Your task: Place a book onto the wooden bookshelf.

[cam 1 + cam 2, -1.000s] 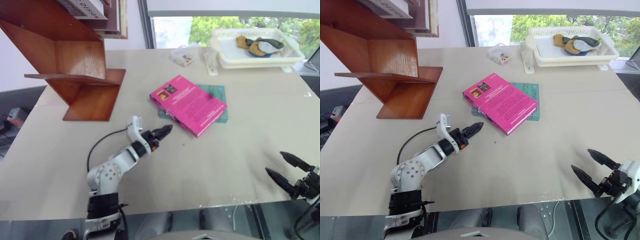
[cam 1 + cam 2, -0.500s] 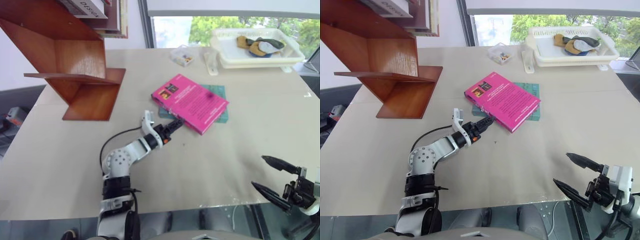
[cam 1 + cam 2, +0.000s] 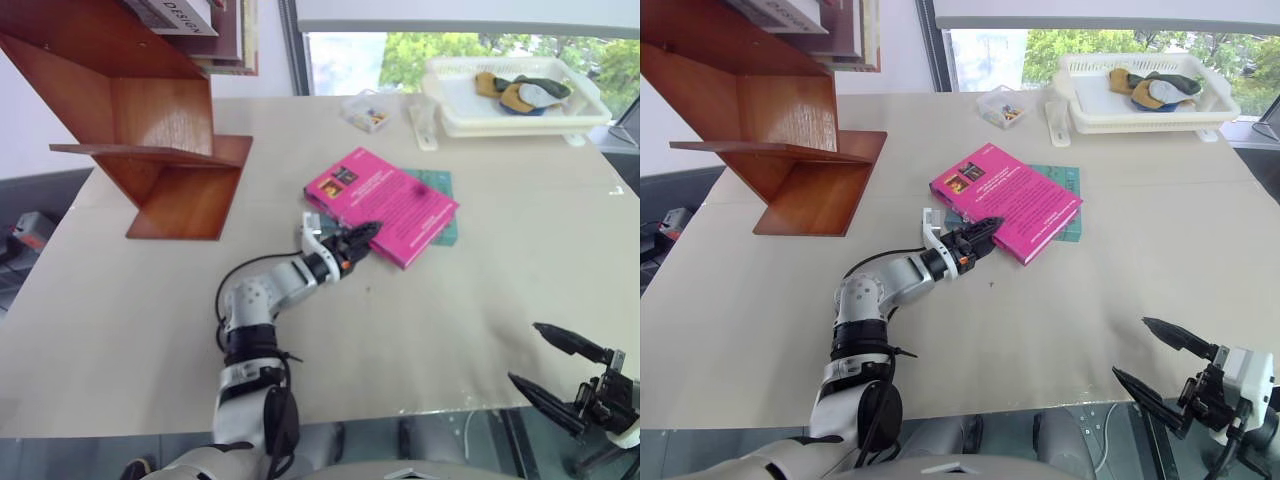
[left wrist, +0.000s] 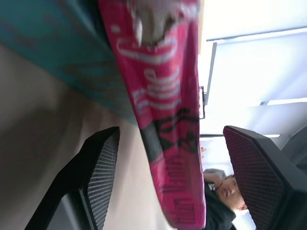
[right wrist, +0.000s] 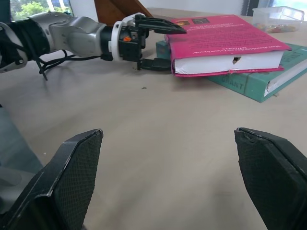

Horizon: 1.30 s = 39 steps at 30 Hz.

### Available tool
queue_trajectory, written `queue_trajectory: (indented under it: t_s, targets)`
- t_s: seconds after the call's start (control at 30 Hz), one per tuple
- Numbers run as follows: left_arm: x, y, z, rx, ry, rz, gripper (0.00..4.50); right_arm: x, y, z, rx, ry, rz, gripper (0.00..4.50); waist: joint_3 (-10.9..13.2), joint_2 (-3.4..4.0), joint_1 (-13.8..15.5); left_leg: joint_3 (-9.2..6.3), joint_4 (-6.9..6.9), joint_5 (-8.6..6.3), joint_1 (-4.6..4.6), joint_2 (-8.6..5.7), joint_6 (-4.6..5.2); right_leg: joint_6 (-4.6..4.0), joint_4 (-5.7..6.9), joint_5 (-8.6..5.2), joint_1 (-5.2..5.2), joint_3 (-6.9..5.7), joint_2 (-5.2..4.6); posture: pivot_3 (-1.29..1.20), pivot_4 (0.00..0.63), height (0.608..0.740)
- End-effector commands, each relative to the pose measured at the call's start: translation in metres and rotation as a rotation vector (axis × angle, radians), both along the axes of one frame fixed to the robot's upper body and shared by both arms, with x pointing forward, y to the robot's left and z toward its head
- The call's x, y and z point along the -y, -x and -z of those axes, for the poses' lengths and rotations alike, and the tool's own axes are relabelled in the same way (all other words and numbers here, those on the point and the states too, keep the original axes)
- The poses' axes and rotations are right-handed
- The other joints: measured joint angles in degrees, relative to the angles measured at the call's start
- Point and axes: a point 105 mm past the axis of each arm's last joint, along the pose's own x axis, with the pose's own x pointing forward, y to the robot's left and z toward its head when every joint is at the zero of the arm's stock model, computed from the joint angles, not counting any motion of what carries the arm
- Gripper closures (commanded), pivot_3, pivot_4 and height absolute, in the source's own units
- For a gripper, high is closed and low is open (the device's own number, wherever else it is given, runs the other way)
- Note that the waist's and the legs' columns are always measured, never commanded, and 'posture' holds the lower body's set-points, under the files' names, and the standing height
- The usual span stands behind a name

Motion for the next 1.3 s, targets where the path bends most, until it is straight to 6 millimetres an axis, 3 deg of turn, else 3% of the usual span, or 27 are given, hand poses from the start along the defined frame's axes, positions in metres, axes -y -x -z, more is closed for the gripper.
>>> queue_trajectory:
  t_s: [0.03, 0.2, 0.23, 0.3, 0.5, 0.53, 0.77, 0.9, 1.03, 1.17, 1.3]
  targets:
    - [-0.002, -0.007, -0.005, -0.024, 0.063, -0.029, 0.85, -0.001, 0.0, -0.011, 0.055, 0.022, 0.006, 0.0, 0.0, 0.0, -0.1, 0.0, 0.0, 0.0, 0.0, 0.0, 0.0, 0.0, 0.01, 0.0, 0.0, 0.0, 0.0, 0.0, 0.15, 0.74]
    - [0.0, -0.012, -0.002, -0.077, 0.113, -0.033, 0.85, -0.004, -0.007, -0.015, 0.062, 0.024, 0.006, 0.0, 0.0, 0.01, -0.1, 0.0, 0.0, 0.0, 0.0, 0.0, 0.0, 0.0, 0.04, 0.0, -0.01, 0.0, 0.0, 0.0, 0.15, 0.74]
    - [0.001, -0.012, -0.001, -0.085, 0.125, -0.032, 1.09, -0.005, -0.008, -0.015, 0.063, 0.025, 0.006, 0.0, 0.0, 0.01, 0.0, 0.01, 0.01, 0.0, 0.01, 0.0, 0.0, 0.0, 0.06, 0.0, -0.01, 0.01, 0.0, 0.0, 0.15, 0.74]
    - [0.002, -0.012, -0.002, -0.088, 0.141, -0.023, 1.62, -0.006, -0.009, -0.017, 0.065, 0.026, 0.005, 0.0, 0.0, 0.0, 0.0, 0.0, 0.02, 0.01, 0.01, 0.0, -0.01, 0.0, 0.08, 0.0, -0.01, -0.01, 0.0, 0.0, 0.15, 0.74]
    - [-0.002, -0.004, -0.001, -0.094, 0.157, -0.007, 4.23, -0.007, -0.01, -0.022, 0.065, 0.03, 0.005, 0.0, 0.0, 0.01, 0.0, 0.0, 0.02, 0.01, 0.02, 0.0, -0.01, 0.01, 0.09, 0.0, -0.01, 0.01, 0.0, 0.0, 0.15, 0.74]
    - [-0.003, -0.003, -0.001, -0.094, 0.157, -0.008, 4.5, -0.008, -0.01, -0.022, 0.064, 0.029, 0.005, 0.0, 0.0, 0.0, -0.1, 0.0, 0.02, 0.01, 0.02, 0.0, -0.01, 0.0, 0.09, 0.0, -0.01, 0.01, 0.0, 0.0, 0.15, 0.74]
    - [-0.016, 0.01, -0.014, 0.0, 0.159, -0.002, 4.5, -0.009, -0.011, -0.024, 0.06, 0.028, -0.002, 0.0, 0.0, -0.01, -0.5, 0.04, 0.0, 0.01, 0.02, 0.01, -0.01, 0.0, 0.1, 0.0, -0.03, 0.08, 0.01, 0.0, 0.15, 0.74]
    - [-0.01, 0.02, -0.047, 0.281, -0.008, 0.037, 4.5, -0.008, -0.013, -0.024, 0.059, 0.028, -0.008, 0.0, 0.1, -0.15, -0.3, 0.03, -0.01, 0.01, 0.02, 0.01, -0.02, 0.0, 0.11, 0.0, -0.05, 0.07, 0.04, 0.0, 0.15, 0.74]
    - [0.002, 0.033, -0.099, 0.658, -0.124, 0.128, 4.5, -0.009, -0.016, -0.024, 0.059, 0.026, -0.017, 0.0, 0.1, -0.25, -0.1, 0.03, 0.04, 0.01, 0.0, -0.01, -0.02, 0.0, 0.1, 0.0, -0.04, 0.04, 0.02, 0.0, 0.15, 0.74]
    - [0.007, 0.033, -0.123, 1.174, -0.544, 0.174, 4.5, -0.011, -0.02, -0.025, 0.061, 0.024, -0.032, 0.0, 0.1, -0.24, -0.3, 0.04, 0.0, 0.01, -0.01, -0.04, -0.02, -0.01, 0.05, 0.0, -0.02, 0.03, 0.04, 0.0, 0.15, 0.74]
    - [0.002, 0.029, -0.121, 1.674, -1.083, 0.288, 4.5, -0.012, -0.023, -0.026, 0.065, 0.017, -0.049, 0.0, 0.2, -0.13, -0.5, 0.1, -0.14, 0.01, 0.02, 0.0, -0.03, -0.01, -0.05, 0.0, -0.04, 0.12, 0.07, 0.0, 0.15, 0.74]
